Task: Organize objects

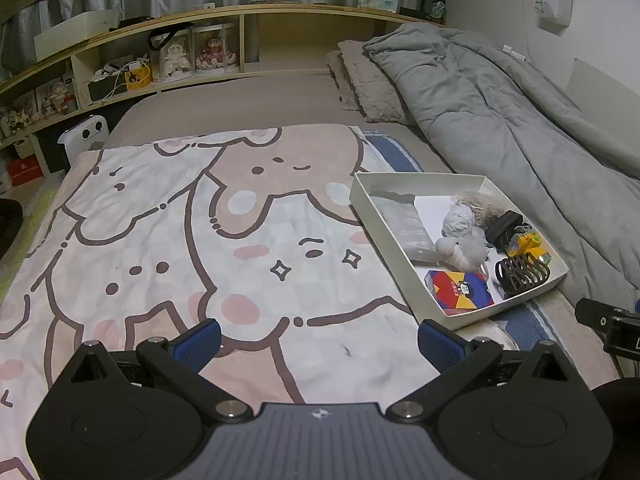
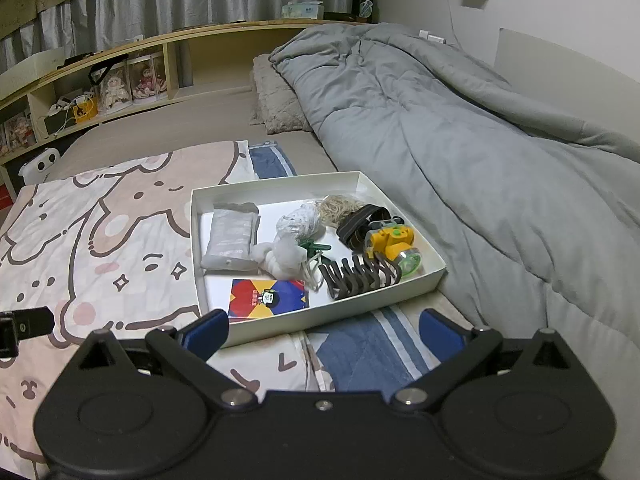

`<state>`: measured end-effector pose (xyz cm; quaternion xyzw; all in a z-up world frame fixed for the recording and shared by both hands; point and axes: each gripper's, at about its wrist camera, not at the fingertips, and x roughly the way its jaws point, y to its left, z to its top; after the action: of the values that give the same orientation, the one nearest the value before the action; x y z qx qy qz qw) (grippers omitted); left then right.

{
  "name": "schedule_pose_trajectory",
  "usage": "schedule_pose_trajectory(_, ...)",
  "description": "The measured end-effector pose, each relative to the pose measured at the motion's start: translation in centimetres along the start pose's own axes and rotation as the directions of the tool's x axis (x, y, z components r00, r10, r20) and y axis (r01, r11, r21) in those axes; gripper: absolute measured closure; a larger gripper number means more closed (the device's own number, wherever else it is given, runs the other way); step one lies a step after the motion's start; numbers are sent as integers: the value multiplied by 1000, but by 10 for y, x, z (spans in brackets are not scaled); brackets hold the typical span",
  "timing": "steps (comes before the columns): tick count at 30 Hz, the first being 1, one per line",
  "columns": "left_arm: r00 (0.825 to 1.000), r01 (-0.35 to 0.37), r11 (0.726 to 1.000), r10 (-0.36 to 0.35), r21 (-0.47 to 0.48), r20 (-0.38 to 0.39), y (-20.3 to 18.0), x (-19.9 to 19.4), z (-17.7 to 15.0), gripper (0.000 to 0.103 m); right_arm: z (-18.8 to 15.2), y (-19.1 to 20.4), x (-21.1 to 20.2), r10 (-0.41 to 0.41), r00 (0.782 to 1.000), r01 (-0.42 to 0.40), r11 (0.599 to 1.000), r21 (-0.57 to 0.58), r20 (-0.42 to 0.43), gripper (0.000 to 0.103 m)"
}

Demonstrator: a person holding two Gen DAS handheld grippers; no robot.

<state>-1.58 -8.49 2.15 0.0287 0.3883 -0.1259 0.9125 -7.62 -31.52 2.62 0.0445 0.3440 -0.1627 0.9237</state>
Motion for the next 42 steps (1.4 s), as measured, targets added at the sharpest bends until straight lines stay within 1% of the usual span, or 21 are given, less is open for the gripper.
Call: schedule_pose_trajectory(42,1000,-4,1000,4,6,4,-2,-2,0,0,0,0,0,2,1000,-2,1000,2,-1,0)
